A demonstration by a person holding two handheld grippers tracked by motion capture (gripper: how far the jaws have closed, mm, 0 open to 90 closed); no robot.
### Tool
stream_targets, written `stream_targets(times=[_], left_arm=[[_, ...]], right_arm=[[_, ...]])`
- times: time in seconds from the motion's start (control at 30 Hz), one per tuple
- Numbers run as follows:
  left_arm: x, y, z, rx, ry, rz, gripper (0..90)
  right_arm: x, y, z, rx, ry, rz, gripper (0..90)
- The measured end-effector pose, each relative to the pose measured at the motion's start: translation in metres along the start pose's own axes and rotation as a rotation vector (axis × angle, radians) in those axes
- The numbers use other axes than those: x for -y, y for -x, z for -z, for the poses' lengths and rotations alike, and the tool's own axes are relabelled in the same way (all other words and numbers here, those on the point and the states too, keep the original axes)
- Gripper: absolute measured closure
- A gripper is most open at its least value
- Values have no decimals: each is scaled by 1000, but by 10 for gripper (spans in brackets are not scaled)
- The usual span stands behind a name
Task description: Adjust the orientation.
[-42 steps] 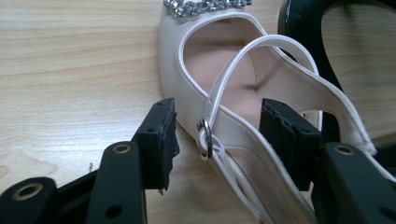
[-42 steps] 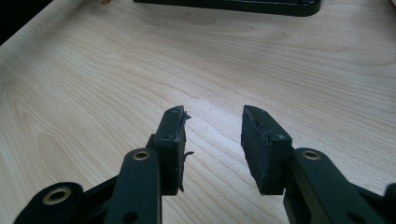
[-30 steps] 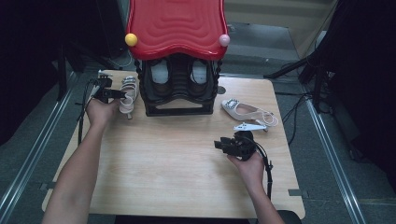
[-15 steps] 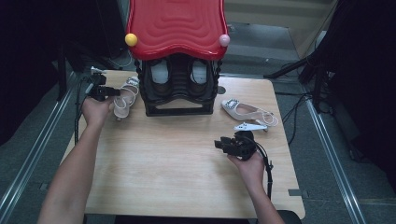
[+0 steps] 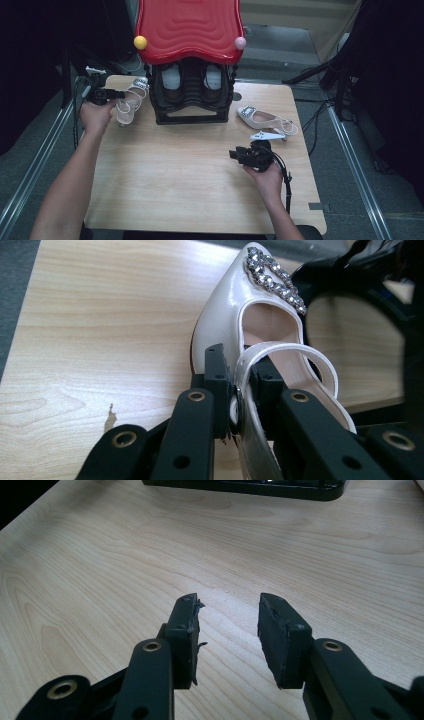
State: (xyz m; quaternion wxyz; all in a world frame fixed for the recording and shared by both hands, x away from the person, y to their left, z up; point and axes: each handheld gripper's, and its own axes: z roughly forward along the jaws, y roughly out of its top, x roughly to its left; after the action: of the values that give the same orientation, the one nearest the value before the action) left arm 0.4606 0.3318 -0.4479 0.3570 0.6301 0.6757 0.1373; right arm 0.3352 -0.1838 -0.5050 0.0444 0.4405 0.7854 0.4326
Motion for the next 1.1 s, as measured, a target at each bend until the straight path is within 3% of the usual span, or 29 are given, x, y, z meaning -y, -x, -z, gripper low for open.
stream_targets(times=[0.1,0.53,0.7,1.1], left_arm=[[-8,6,10,-8,11,-17,824],[-43,26,58,48,83,-21,823],[-56,34,75,43,111,-23,823],[-83,42,113,73,109,-35,822]], right_arm=[[0,0,0,1,0,0,619],[0,0,1,-4,4,-4,618],[0,0,1,-4,2,-2,618],[0,0,1,-4,-1,-5,617]])
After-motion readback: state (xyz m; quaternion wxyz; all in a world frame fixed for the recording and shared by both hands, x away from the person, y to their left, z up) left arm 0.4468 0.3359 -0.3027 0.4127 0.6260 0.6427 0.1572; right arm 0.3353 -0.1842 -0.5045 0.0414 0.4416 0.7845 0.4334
